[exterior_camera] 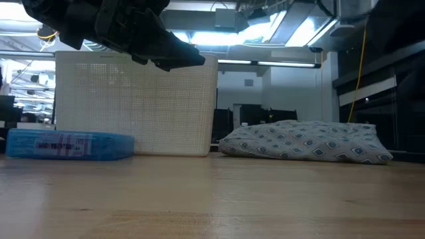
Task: Pick & place medical supplies in basket/bin
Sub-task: Put the red bandage into the black bin
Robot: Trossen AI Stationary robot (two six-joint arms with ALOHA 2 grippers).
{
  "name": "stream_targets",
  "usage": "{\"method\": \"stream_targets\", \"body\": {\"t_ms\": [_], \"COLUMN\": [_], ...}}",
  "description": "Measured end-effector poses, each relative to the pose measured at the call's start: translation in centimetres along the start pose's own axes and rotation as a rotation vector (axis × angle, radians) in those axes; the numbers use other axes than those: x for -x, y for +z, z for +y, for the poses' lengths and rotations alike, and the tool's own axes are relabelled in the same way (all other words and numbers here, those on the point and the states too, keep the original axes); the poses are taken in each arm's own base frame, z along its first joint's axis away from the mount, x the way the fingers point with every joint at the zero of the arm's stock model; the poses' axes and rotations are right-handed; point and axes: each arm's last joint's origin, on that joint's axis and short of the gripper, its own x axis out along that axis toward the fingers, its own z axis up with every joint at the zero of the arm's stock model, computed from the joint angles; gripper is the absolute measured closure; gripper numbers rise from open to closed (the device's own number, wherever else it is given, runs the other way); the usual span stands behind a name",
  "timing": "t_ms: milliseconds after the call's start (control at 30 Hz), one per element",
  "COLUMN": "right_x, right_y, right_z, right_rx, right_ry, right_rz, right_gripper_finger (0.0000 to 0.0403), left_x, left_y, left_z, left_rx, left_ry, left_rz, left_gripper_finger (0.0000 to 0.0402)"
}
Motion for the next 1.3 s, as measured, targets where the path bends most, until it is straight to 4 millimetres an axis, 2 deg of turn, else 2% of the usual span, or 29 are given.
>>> {"method": "stream_targets", "body": {"t_ms": [333,633,1000,1300], "right_x": [-1.9,-1.7,-1.1,-0.8], "right_y": [0.3,0.6,2.2,3.6], "right_z": [-0.2,-0.9,-3.2,-4.4], "right_rx": [0.025,0.079,0.135,0.188], "right_ry": [-0.018,-0.006,-0.014,0.012], "right_rz": [0.046,0.115,0.183,0.178], "right_gripper_finger": [0.015,0.0154,0.0204,0.0196], "left_x": [0.0,0.0,0.0,0.0], "left_y": [-0.1,-0.1,-0.1,-0.1], "left_z": [0.0,0.0,0.0,0.0], "left_rx": [0.0,-0.001,-0.003,-0.004], "left_ry": [-0.001,-0.001,-0.001,-0.001], "left_rz": [0.008,0.007,0.007,0.007], "left_gripper_finger": [0.0219,0.0219,0.0219,0.0219]}}
